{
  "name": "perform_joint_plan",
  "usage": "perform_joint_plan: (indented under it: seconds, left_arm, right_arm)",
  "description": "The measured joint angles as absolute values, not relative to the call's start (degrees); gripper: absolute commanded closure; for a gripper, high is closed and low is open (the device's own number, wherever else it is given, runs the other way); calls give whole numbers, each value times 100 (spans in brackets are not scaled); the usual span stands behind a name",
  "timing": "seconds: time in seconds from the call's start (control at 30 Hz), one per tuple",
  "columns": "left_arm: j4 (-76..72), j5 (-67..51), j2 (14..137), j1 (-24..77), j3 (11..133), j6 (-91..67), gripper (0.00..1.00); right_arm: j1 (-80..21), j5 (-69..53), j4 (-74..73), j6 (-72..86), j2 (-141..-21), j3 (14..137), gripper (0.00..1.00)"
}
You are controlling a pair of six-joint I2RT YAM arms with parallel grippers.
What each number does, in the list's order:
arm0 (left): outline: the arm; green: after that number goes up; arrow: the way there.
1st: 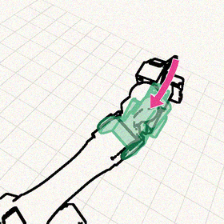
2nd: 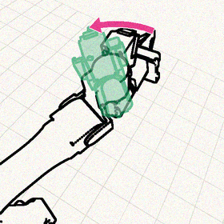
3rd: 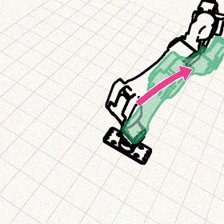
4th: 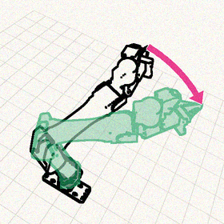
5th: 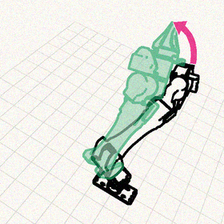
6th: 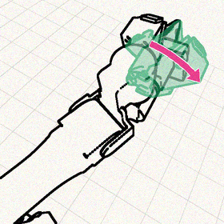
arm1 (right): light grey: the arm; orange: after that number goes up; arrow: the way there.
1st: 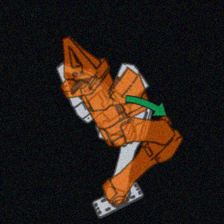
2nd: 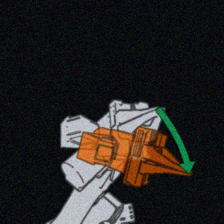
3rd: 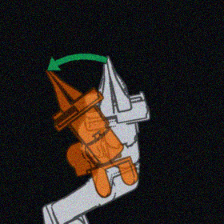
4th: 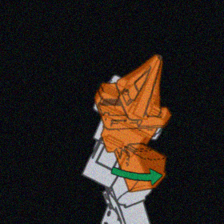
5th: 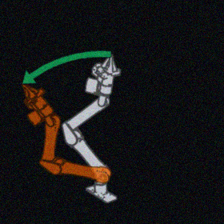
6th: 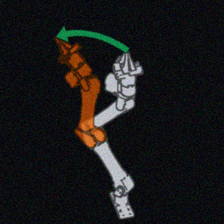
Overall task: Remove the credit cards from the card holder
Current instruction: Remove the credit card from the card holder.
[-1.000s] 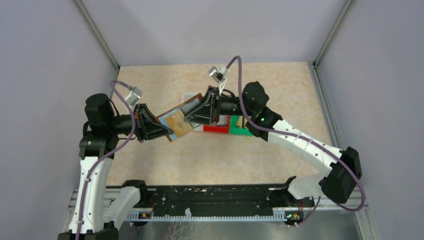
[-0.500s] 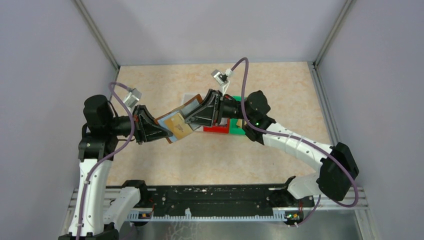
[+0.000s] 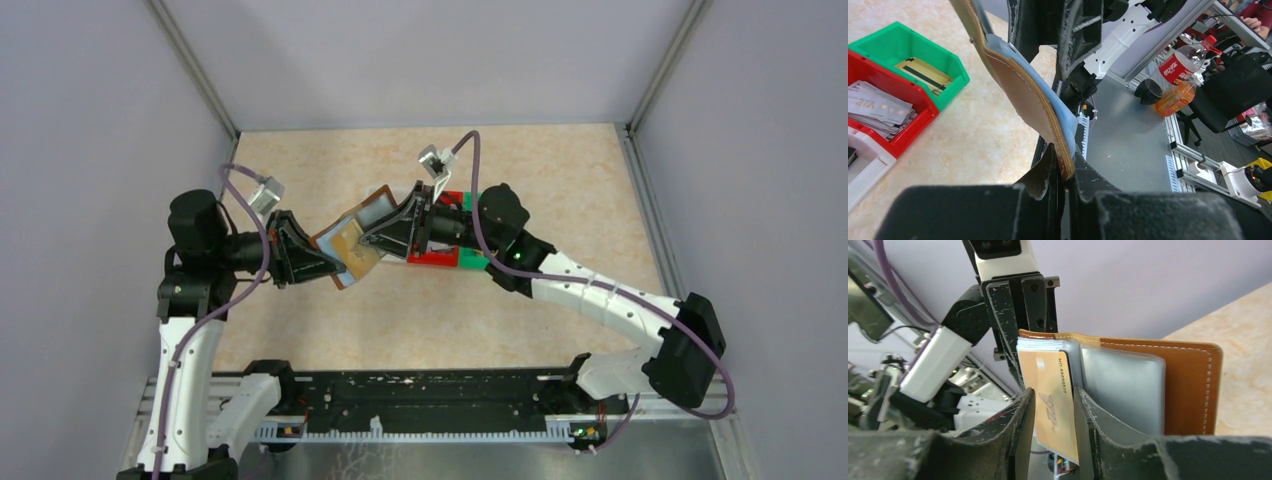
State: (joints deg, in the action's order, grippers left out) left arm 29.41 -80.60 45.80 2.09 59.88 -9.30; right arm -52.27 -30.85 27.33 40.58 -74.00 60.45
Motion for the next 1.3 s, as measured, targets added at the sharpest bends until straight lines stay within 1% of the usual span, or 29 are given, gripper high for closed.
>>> perform_joint_plan:
  seconds: [0.03, 0.13, 0.33, 0.57, 0.63, 0.8, 0.97, 1.3]
  left_arm:
    - [2945, -8047, 4580, 209, 5988, -932, 100]
    - [2961, -7996, 4602, 209, 5988, -934, 100]
    - [2943, -7948, 4624, 209, 5988, -930, 100]
    - [2912, -7990, 4619, 209, 5988, -939, 100]
    - [2908, -8036, 4604, 209, 5988, -939, 100]
    - [2895, -8132, 4523, 209, 5988, -939, 100]
    - [2893, -8232, 4515, 207, 5990, -941, 100]
    - [2895, -8291, 4515, 174, 6020, -915, 100]
  right_arm:
    - [-5275, -2971, 2648, 3951, -7376, 6045, 58]
    - [-5380, -2705, 2443, 3695, -7319, 6045, 56]
    - [-5463, -2388, 1909, 3391, -7100, 6045, 57]
    - [-5461, -2639, 1973, 3470, -7109, 6045, 65]
    - [-5441, -2759, 2086, 3573, -7170, 6045, 69]
    - [-5384, -3046, 2316, 3830, -7299, 6045, 84]
    - [-5349, -3120, 2314, 3907, -7317, 6045, 100]
    - [-5271, -3369, 2620, 4139, -7290, 5968, 100]
